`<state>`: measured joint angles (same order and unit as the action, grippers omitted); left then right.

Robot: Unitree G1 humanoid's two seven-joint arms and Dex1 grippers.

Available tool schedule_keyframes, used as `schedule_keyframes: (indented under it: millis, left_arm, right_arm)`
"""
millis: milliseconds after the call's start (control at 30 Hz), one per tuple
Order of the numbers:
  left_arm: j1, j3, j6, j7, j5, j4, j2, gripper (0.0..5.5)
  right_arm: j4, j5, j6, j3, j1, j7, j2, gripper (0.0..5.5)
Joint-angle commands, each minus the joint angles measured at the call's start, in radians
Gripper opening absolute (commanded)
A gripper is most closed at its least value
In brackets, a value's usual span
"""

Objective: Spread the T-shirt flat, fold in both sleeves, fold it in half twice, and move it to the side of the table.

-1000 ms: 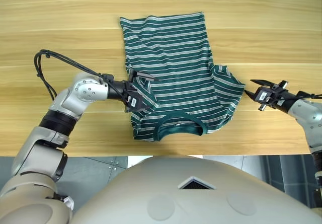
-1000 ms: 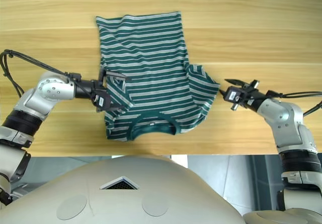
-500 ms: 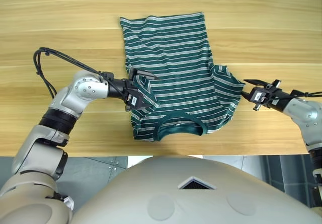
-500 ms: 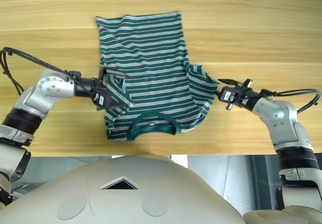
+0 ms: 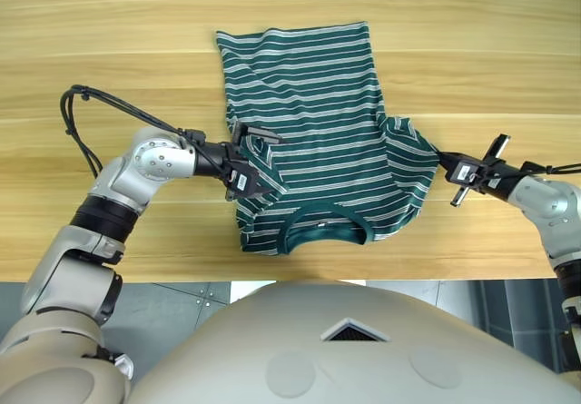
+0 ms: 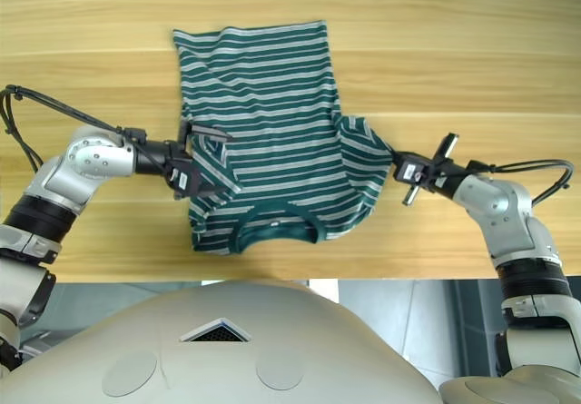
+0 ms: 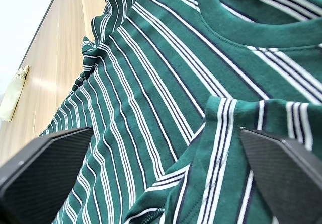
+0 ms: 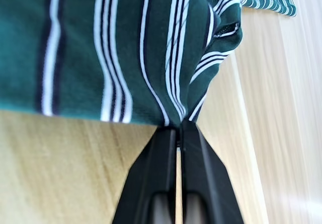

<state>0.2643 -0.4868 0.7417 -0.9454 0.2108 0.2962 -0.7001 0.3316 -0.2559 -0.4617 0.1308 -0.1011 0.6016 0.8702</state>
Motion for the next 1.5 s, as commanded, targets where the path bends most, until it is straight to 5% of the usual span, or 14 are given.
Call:
schedule_keyframes:
  millis: [33, 500, 900, 1500]
  left_arm:
    - [0.017, 0.007, 0.007, 0.002, 0.009, -0.001, -0.002, 5.40]
    - [0.012, 0.007, 0.008, 0.006, 0.009, -0.001, 0.004, 5.40]
    - [0.016, 0.005, 0.004, 0.011, 0.016, 0.000, 0.017, 5.40]
    - [0.020, 0.006, 0.003, 0.004, 0.007, -0.005, 0.016, 5.40]
  right_arm:
    - [-0.016, 0.011, -0.012, -0.006, -0.021, 0.006, 0.000, 0.05]
    - [-0.284, 0.141, -0.038, 0.017, -0.001, 0.115, -0.032, 0.05]
    - [-0.208, 0.048, 0.032, 0.230, 0.173, 0.233, -0.179, 0.05]
    - [-0.092, -0.076, 0.043, 0.287, 0.239, 0.155, -0.262, 0.29]
